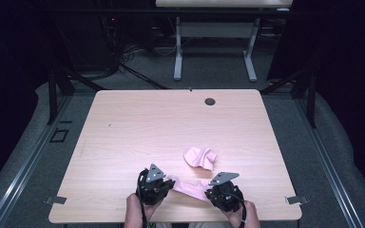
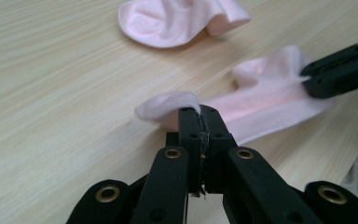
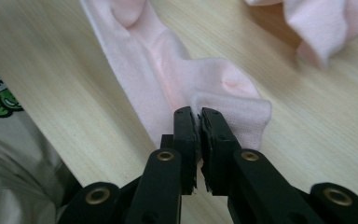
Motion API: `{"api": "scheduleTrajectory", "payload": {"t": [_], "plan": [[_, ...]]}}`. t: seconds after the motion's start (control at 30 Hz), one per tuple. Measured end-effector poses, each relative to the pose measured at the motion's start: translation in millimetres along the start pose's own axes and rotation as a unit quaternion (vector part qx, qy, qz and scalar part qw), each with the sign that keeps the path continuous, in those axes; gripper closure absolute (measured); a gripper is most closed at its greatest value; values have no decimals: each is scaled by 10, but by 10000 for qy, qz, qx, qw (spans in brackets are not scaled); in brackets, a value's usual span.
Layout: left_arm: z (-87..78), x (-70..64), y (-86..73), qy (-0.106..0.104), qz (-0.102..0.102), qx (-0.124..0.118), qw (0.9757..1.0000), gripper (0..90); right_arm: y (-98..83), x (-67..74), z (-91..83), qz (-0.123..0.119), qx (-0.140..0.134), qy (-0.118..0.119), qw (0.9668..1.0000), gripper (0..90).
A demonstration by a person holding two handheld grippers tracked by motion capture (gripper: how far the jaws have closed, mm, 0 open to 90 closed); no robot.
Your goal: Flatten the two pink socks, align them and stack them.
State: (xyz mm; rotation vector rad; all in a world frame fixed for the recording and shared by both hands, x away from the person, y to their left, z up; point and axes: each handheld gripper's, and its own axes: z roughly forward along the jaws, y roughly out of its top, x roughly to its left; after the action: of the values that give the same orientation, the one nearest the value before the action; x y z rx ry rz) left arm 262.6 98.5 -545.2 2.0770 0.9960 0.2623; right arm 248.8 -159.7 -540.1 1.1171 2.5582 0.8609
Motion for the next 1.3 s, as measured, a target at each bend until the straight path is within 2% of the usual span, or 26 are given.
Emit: {"api": "scheduleTrajectory", "payload": {"t": [0.07, 0.17, 0.3, 0.33, 0.37, 0.43, 0.47, 0.5, 0.6, 0.67, 0.77, 0.9, 0.93, 0.97, 1.0, 1.03, 1.13, 1.23, 1.3], "plan": [[29, 2, -84, 0, -44, 92, 9999, 891, -14, -8, 21, 36, 20, -14, 10000, 849], [67, -7, -166, -16, -57, 234, 9997, 890, -64, -7, 158, -32, 255, 6, 9997, 844], [57, 25, -210, 1, -216, 224, 9995, 878, -84, -14, 158, -63, 170, 97, 9998, 828], [41, 38, -220, 136, -188, 261, 9994, 873, -82, -16, 155, -34, 136, 120, 9998, 828], [31, 42, -229, 184, -221, 285, 9992, 845, -81, -28, 149, -56, 174, 41, 9998, 823], [-28, 80, -264, 253, -310, 283, 9988, 772, -97, -54, 151, 0, 199, 53, 9998, 776], [-52, 93, -272, 314, -268, 294, 9987, 675, -115, -65, 138, 16, 174, 57, 9998, 734], [-85, 102, -283, 380, -283, 282, 9985, 675, -115, -65, 138, 16, 174, 57, 9998, 734], [-195, 117, -310, 558, -284, 205, 9978, 512, -106, -63, 45, -105, -85, 128, 9998, 693], [-236, 123, -316, 607, -273, 172, 9976, 432, -64, -25, -4, -279, -205, 150, 9993, 667], [-286, 139, -325, 644, -204, 141, 9976, 356, 11, 47, 4, -535, -175, 275, 9980, 627], [-307, 137, -316, 652, -29, 133, 9978, 320, 54, 119, 150, -764, 48, 407, 9962, 605], [-309, 122, -312, 632, -21, 115, 9979, 316, 55, 121, 180, -771, 95, 406, 9961, 607], [-310, 110, -303, 654, 105, 116, 9977, 316, 49, 125, 214, -746, 112, 419, 9963, 614], [-308, 97, -297, 628, 167, 111, 9978, 316, 43, 118, 242, -752, 181, 470, 9959, 621], [-303, 85, -293, 579, 202, 89, 9981, 315, 34, 123, 264, -719, 188, 422, 9963, 637], [-268, 56, -274, 493, 348, 105, 9981, 316, 22, 111, 277, -739, 268, 432, 9960, 688], [-222, 5, -254, 448, 496, 119, 9977, 329, 4, 97, 296, -579, 187, 599, 9963, 792], [-191, -34, -242, 386, 627, 124, 9972, 348, -9, 75, 308, -455, 120, 693, 9965, 821]]}}
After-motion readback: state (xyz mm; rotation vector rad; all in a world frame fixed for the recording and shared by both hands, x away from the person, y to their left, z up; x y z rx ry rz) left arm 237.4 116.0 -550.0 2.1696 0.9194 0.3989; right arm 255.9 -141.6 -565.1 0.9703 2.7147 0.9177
